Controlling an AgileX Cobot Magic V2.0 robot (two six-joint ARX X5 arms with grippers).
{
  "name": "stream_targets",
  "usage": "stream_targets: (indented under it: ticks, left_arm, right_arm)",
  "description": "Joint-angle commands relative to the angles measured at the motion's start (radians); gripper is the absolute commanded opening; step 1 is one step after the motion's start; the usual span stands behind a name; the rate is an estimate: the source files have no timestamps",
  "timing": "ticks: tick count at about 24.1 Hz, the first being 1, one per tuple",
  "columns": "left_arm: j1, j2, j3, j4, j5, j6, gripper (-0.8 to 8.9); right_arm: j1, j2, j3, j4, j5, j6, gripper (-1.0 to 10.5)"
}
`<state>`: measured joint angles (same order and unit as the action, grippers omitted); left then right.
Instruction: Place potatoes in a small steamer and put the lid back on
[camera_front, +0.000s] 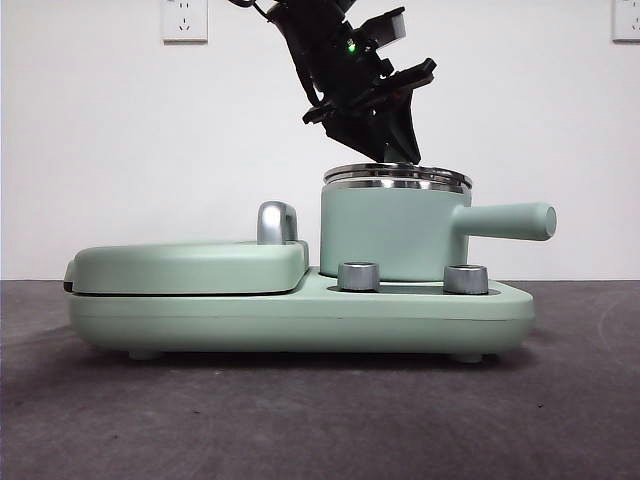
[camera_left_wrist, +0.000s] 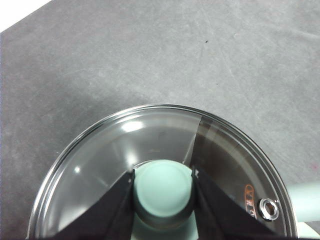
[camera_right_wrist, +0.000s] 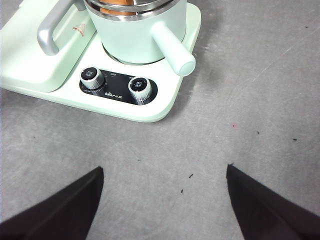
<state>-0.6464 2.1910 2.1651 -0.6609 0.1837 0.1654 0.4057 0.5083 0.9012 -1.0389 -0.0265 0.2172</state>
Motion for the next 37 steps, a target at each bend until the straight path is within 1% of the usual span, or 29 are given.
stream_targets:
  ticks: [1, 4, 8, 14, 18, 19, 22, 25, 26, 28, 33, 37]
  left_arm:
    - [-0.011, 0.045, 0.032, -0.003, 0.012, 0.000, 0.16]
    - [-0.011, 0.054, 0.032, -0.010, 0.031, 0.007, 0.17]
    - [-0.011, 0.058, 0.032, -0.045, 0.031, 0.010, 0.18]
    - [-0.011, 0.058, 0.032, -0.136, 0.031, 0.005, 0.20]
    - [-0.011, 0.058, 0.032, -0.133, 0.031, -0.002, 0.30]
    - [-0.011, 0.058, 0.032, -0.131, 0.031, -0.001, 0.51]
    - [-0.011, 0.058, 0.032, -0.120, 0.031, 0.003, 2.14]
    - [-0.011, 0.058, 0.032, -0.108, 0.031, 0.002, 3.30]
    - [-0.011, 0.058, 0.032, -0.097, 0.031, 0.002, 3.82]
    - [-0.007, 0.057, 0.036, -0.070, 0.031, -0.015, 4.42]
    - [0.008, -0.006, 0.053, -0.099, 0.031, -0.053, 4.41]
    - [0.006, -0.127, 0.053, -0.290, 0.031, -0.052, 4.35]
  right_arm:
    - [0.006, 0.004, 0.008, 0.011, 0.000, 0.011, 3.8]
    - [0.006, 0.004, 0.008, 0.011, 0.000, 0.011, 3.8]
    - [0.006, 0.004, 0.008, 0.011, 0.000, 0.010, 3.8]
    - [0.006, 0.004, 0.008, 0.014, 0.000, 0.010, 3.8]
    - [0.006, 0.004, 0.008, 0.014, 0.000, 0.010, 3.8]
    - [0.006, 0.004, 0.008, 0.014, 0.000, 0.011, 3.8]
    - [0.006, 0.004, 0.008, 0.014, 0.000, 0.010, 3.8]
    - [0.006, 0.004, 0.008, 0.014, 0.000, 0.010, 3.8]
    - [0.006, 0.004, 0.008, 0.014, 0.000, 0.010, 3.8]
    - [0.006, 0.004, 0.008, 0.014, 0.000, 0.010, 3.8]
    - [0.006, 0.004, 0.008, 0.014, 0.000, 0.010, 3.8]
    - [0.006, 0.004, 0.008, 0.014, -0.003, 0.010, 3.8]
